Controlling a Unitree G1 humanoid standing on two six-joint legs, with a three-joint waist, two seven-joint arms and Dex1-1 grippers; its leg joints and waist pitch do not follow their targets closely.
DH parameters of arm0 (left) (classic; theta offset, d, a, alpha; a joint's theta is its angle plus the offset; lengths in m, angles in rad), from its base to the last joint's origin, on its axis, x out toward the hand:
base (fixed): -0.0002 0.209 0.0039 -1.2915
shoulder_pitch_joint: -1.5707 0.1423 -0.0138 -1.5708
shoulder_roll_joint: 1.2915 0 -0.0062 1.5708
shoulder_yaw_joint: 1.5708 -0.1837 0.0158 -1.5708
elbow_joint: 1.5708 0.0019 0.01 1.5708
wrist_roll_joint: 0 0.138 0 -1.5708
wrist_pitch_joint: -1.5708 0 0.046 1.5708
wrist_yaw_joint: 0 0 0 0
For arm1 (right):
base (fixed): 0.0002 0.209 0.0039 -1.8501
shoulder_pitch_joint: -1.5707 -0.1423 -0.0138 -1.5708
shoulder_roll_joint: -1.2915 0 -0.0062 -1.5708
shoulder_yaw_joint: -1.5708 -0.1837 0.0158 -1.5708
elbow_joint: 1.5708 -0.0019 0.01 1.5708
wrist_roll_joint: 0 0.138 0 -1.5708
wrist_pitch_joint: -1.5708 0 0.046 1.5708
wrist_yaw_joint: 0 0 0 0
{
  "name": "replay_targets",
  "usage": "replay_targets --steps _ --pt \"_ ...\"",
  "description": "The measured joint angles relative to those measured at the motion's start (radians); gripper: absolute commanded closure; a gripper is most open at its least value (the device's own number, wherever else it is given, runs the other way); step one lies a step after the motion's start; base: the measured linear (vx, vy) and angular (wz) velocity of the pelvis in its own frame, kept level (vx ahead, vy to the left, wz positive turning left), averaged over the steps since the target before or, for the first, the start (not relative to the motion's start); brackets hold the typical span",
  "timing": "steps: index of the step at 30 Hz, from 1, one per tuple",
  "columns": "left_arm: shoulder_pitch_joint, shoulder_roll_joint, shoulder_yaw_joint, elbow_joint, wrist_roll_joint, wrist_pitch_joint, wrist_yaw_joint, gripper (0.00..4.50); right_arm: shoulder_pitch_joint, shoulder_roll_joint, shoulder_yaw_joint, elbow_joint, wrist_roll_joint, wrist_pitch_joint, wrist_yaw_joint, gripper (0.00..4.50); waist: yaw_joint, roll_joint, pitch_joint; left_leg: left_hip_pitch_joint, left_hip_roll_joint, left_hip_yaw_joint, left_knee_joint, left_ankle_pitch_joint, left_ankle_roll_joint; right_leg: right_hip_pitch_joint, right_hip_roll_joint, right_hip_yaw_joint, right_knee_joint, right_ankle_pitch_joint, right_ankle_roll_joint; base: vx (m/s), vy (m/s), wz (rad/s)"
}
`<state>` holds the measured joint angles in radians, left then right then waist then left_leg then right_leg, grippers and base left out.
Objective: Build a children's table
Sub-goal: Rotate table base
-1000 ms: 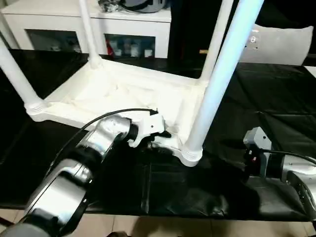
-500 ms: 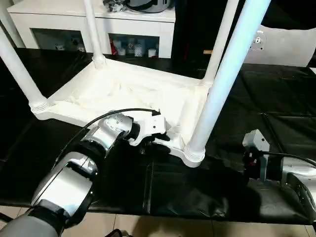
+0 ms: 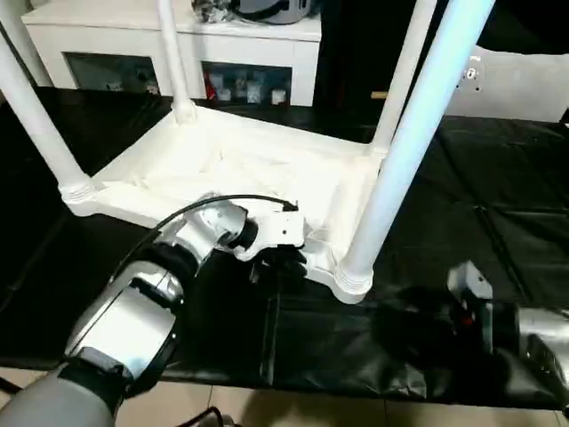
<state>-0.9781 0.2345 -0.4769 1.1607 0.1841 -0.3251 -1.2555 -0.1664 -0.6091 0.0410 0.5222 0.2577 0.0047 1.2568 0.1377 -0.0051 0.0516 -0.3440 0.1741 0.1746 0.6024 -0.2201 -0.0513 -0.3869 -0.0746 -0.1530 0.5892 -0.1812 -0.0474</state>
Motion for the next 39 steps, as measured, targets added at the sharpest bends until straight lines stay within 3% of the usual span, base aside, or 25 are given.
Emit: replay_targets --steps 6,9,12,16,18,21,25,29,32,39 --pt "-0.012 -0.009 0.009 0.001 -0.009 0.09 -0.093 4.47 -0.032 0.031 -0.014 0.113 -0.003 -0.115 0.005 0.0 -0.003 0.002 -0.001 0.0 0.0 0.001 0.0 -0.001 0.001 0.0 0.0 0.0 0.0 0.002 -0.004 0.0 0.0 0.0" --pt "-0.013 -0.02 0.024 0.004 -0.013 0.162 -0.073 4.47 -0.095 0.061 -0.031 0.233 -0.029 -0.189 -0.074 0.0 -0.009 0.004 -0.002 0.001 0.0 0.001 0.002 0.0 0.001 0.0 -0.001 0.0 0.0 0.002 -0.003 0.0 0.0 0.0" --pt "-0.013 -0.028 0.034 0.005 -0.013 0.2 -0.041 4.47 -0.131 0.069 -0.037 0.257 -0.042 -0.191 -0.152 0.0 -0.018 0.005 -0.002 0.002 0.0 0.001 0.003 0.001 0.001 0.002 -0.001 0.0 0.0 0.003 -0.003 0.0 0.0 0.0" --pt "0.0 -0.03 0.071 -0.014 -0.019 0.273 0.018 4.47 -0.183 0.093 -0.076 0.075 -0.057 -0.043 -0.33 0.0 -0.041 0.009 -0.002 0.004 0.0 0.001 0.002 0.003 0.002 0.002 -0.001 0.0 0.001 0.005 -0.002 0.0 0.0 0.0" --pt "0.026 -0.033 0.084 -0.04 -0.03 0.264 0.04 4.47 -0.221 0.102 -0.103 0.008 -0.055 -0.006 -0.403 0.0 -0.044 0.009 -0.002 0.004 0.0 0.001 0.001 0.003 0.002 0.002 -0.001 0.0 0.001 0.005 -0.002 0.0 0.0 0.0" --pt "0.089 -0.03 0.107 -0.099 -0.053 0.183 0.034 4.47 -0.254 0.132 -0.15 -0.048 -0.047 0.012 -0.517 0.0 -0.038 0.009 -0.002 0.003 0.0 0.001 -0.001 0.003 0.002 0.002 -0.001 0.0 -0.001 0.004 -0.001 0.0 0.0 0.0" --pt "0.164 -0.02 0.108 -0.189 -0.074 0.094 0.013 4.47 -0.231 0.166 -0.178 -0.118 0.011 0.057 -0.573 0.0 -0.023 0.009 -0.002 -0.006 0.0 0.001 -0.001 0.0 0.006 -0.005 -0.002 0.0 0.001 0.003 -0.006 0.0 0.0 0.0" --pt "0.195 -0.004 0.092 -0.265 -0.068 0.085 0.015 4.47 -0.177 0.155 -0.158 -0.225 0.029 0.135 -0.511 0.0 -0.015 0.009 -0.002 -0.013 0.0 0.002 0.002 -0.001 0.007 -0.017 -0.002 0.0 0.008 0.0 -0.007 0.013 0.0 0.0" --pt "0.226 0.012 0.086 -0.318 -0.064 0.077 0.001 4.47 -0.126 0.091 -0.126 -0.276 0.029 0.162 -0.425 0.0 -0.01 0.009 -0.002 -0.015 0.0 0.002 0.001 -0.001 0.007 -0.017 -0.002 0.001 0.008 -0.001 -0.007 0.0 0.0 0.0" --pt "0.274 0.051 0.073 -0.405 -0.063 0.073 -0.03 4.47 -0.072 -0.065 -0.12 -0.317 0.072 0.202 -0.229 0.0 -0.01 0.008 -0.002 -0.009 0.0 0.003 0.002 0.0 0.007 -0.011 -0.002 0.001 0.006 -0.003 0.0 0.0 0.0 0.0"
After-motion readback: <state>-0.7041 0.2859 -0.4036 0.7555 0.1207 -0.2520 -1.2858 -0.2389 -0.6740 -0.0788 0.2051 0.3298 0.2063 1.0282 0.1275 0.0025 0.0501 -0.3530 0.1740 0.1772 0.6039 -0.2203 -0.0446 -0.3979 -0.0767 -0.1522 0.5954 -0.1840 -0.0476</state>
